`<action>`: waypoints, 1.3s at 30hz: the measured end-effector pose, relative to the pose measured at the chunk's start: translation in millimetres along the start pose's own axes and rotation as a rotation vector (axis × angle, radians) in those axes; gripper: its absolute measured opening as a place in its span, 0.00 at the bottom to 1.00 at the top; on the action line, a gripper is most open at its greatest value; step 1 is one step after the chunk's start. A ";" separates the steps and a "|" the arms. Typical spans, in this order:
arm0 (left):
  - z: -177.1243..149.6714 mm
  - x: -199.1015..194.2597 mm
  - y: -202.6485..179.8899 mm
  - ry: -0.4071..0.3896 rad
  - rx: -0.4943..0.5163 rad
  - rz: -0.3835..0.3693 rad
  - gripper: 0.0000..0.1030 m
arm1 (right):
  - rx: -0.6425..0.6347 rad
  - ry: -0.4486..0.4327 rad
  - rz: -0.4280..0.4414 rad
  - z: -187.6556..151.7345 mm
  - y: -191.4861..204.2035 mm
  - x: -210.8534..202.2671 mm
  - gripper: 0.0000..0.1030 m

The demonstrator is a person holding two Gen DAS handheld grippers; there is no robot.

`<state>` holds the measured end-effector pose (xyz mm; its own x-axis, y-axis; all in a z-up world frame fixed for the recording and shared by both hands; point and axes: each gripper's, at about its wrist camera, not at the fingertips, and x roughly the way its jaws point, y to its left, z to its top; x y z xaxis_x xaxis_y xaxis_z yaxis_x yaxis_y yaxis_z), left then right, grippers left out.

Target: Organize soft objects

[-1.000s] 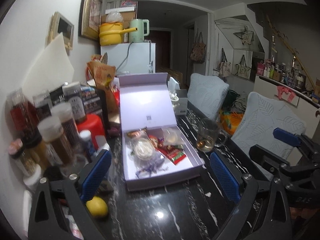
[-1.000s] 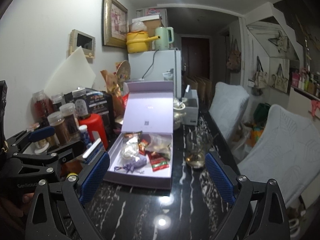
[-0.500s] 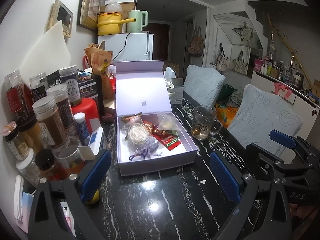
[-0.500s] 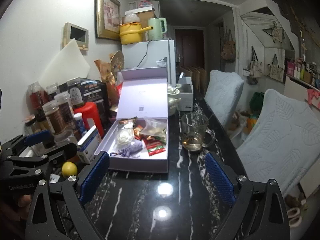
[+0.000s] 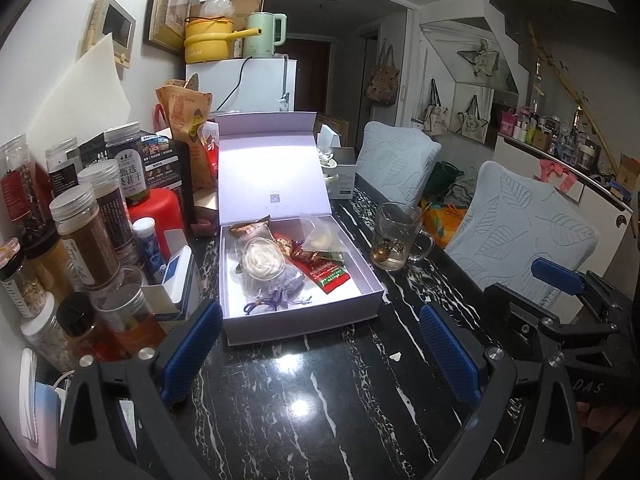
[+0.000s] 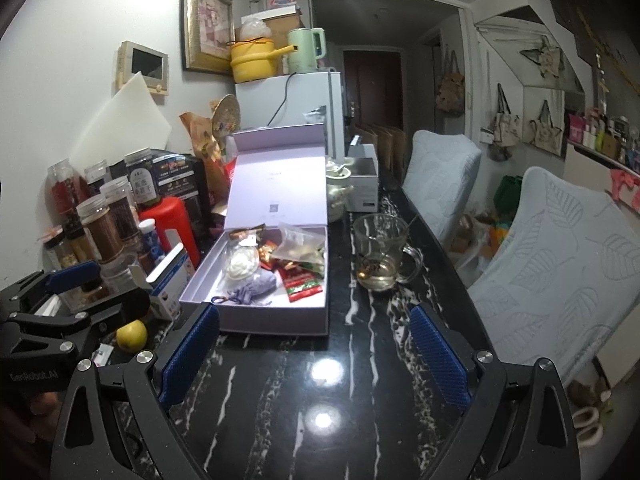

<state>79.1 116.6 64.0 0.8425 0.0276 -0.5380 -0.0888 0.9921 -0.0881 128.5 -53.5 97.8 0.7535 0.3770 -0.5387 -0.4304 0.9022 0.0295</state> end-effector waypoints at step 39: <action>3.7 10.6 11.6 0.011 -0.002 0.071 0.98 | -0.014 0.021 0.005 3.4 -5.8 11.7 0.95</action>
<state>89.0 128.9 60.4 0.8283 0.0961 -0.5519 -0.1486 0.9876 -0.0510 141.5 -53.7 94.2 0.7411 0.3768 -0.5558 -0.4407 0.8974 0.0207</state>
